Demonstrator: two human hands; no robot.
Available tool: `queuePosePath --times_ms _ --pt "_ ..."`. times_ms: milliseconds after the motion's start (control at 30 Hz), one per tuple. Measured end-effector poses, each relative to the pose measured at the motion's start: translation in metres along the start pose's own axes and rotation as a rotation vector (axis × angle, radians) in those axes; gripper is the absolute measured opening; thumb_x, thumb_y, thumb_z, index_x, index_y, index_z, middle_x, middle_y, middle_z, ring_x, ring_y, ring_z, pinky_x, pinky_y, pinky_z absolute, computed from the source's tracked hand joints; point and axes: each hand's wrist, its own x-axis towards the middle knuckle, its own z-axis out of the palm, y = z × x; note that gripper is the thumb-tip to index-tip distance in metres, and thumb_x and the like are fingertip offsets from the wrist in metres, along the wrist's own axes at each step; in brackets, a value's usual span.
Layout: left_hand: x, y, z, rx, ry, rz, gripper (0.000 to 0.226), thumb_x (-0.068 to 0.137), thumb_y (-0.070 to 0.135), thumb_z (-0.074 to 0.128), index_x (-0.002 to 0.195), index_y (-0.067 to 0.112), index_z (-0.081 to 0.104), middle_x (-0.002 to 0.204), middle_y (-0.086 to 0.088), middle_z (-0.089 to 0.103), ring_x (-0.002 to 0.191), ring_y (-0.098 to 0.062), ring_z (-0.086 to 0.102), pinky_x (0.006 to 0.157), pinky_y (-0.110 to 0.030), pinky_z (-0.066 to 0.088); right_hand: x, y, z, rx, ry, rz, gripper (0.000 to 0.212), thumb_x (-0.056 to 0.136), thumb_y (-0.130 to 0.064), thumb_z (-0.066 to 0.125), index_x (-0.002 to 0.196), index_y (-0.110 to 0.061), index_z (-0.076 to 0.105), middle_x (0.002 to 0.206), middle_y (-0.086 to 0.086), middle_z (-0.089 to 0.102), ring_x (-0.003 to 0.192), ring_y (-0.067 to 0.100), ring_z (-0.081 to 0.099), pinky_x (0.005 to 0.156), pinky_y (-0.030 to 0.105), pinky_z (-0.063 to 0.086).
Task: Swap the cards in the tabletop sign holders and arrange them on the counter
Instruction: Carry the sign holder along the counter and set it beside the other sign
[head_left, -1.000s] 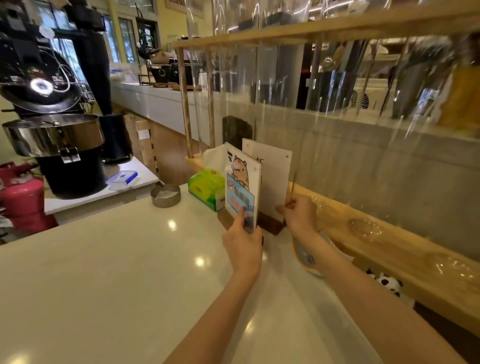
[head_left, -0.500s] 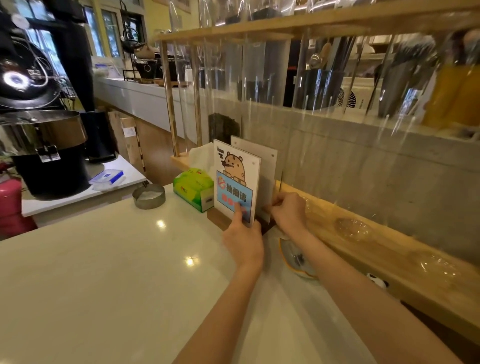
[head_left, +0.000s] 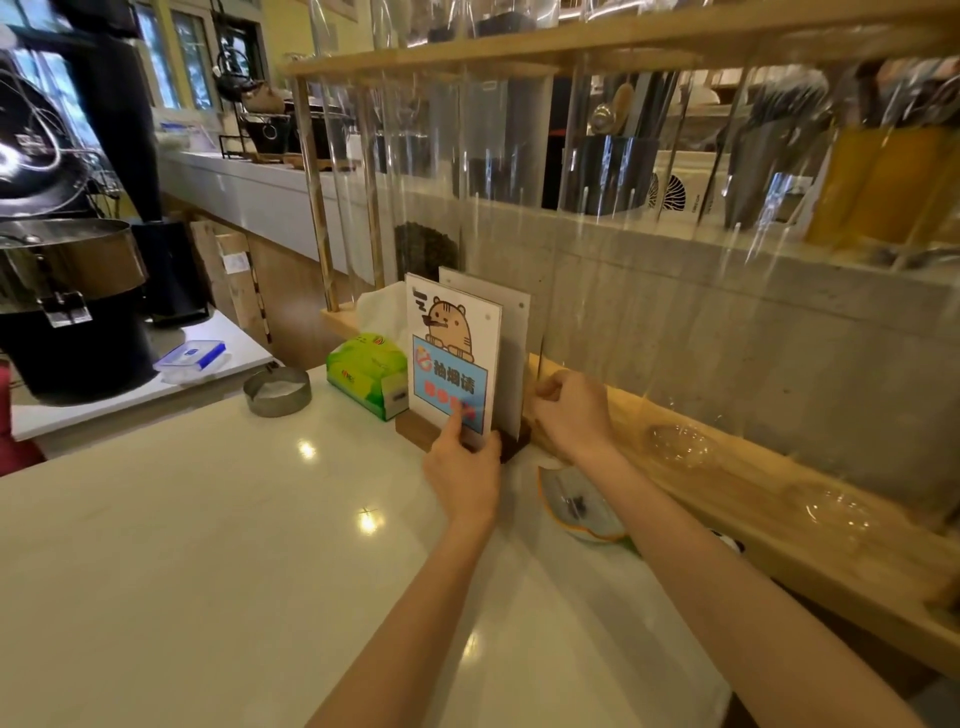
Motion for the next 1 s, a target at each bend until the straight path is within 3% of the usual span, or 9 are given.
queuePosePath --times_ms 67,133,233,300,367,533,733,867,1000 --pt "0.002 -0.007 -0.015 -0.027 -0.083 0.049 0.052 0.076 0.010 0.066 0.124 0.016 0.048 0.114 -0.006 0.061 0.074 0.001 0.054 0.075 -0.019 0.047 -0.001 -0.005 -0.006 0.025 -0.065 -0.026 0.008 0.084 -0.006 0.056 0.085 -0.007 0.064 0.087 0.015 0.069 0.077 0.022 0.064 0.071 0.033 0.055" --pt "0.007 -0.015 -0.031 0.044 -0.125 0.076 0.049 0.075 0.010 0.067 0.121 0.016 0.052 0.115 -0.007 0.061 0.084 -0.008 0.056 0.077 -0.021 0.047 -0.001 -0.010 -0.012 0.045 -0.144 -0.064 0.008 0.083 -0.009 0.057 0.086 -0.012 0.064 0.087 0.012 0.069 0.081 0.023 0.065 0.076 0.039 0.057" --pt "0.019 -0.020 -0.047 0.231 -0.211 0.059 0.044 0.075 0.009 0.066 0.118 0.013 0.054 0.122 -0.010 0.058 0.110 -0.021 0.053 0.092 -0.034 0.046 -0.002 -0.019 -0.013 -0.022 -0.227 -0.119 0.027 0.080 -0.017 0.063 0.106 -0.013 0.060 0.099 0.006 0.067 0.089 0.018 0.062 0.075 0.032 0.054" --pt "0.022 -0.023 -0.051 0.362 -0.346 0.095 0.042 0.075 0.014 0.066 0.116 0.014 0.056 0.121 -0.008 0.057 0.113 -0.023 0.051 0.093 -0.035 0.046 -0.004 -0.024 -0.007 -0.075 -0.282 -0.131 0.040 0.078 -0.025 0.067 0.114 -0.012 0.056 0.108 0.006 0.066 0.094 0.020 0.062 0.072 0.030 0.054" --pt "0.022 -0.026 -0.050 0.427 -0.420 0.136 0.044 0.076 0.019 0.066 0.118 0.015 0.054 0.123 -0.007 0.053 0.113 -0.023 0.051 0.096 -0.037 0.046 -0.007 -0.025 0.001 -0.053 -0.298 -0.133 0.032 0.080 -0.023 0.065 0.109 -0.010 0.058 0.115 0.009 0.066 0.099 0.023 0.063 0.067 0.027 0.053" --pt "0.022 -0.026 -0.047 0.507 -0.446 0.175 0.055 0.075 0.025 0.068 0.124 0.013 0.048 0.126 -0.011 0.049 0.113 -0.024 0.050 0.097 -0.035 0.044 -0.009 -0.023 0.008 0.024 -0.285 -0.141 0.015 0.085 -0.016 0.059 0.094 -0.004 0.065 0.114 0.015 0.067 0.097 0.026 0.065 0.078 0.039 0.058" --pt "0.019 -0.024 -0.045 0.557 -0.447 0.172 0.061 0.076 0.029 0.067 0.128 0.012 0.041 0.134 -0.017 0.042 0.119 -0.026 0.045 0.099 -0.032 0.041 -0.008 -0.022 0.005 0.041 -0.314 -0.098 0.016 0.086 -0.015 0.059 0.094 -0.002 0.063 0.109 0.016 0.067 0.088 0.025 0.067 0.077 0.039 0.059" --pt "0.020 -0.028 -0.041 0.586 -0.426 0.182 0.057 0.077 0.032 0.065 0.126 0.013 0.045 0.123 -0.012 0.048 0.106 -0.023 0.050 0.091 -0.033 0.046 -0.009 -0.022 0.003 0.039 -0.311 -0.086 0.016 0.085 -0.015 0.059 0.095 -0.003 0.063 0.110 0.016 0.067 0.089 0.025 0.066 0.078 0.039 0.059" --pt "0.021 -0.030 -0.039 0.573 -0.405 0.191 0.056 0.076 0.032 0.065 0.125 0.013 0.046 0.122 -0.011 0.048 0.104 -0.022 0.050 0.090 -0.032 0.047 -0.009 -0.022 0.003 0.045 -0.312 -0.095 0.016 0.085 -0.015 0.059 0.096 -0.004 0.064 0.111 0.016 0.067 0.091 0.025 0.066 0.079 0.039 0.058"
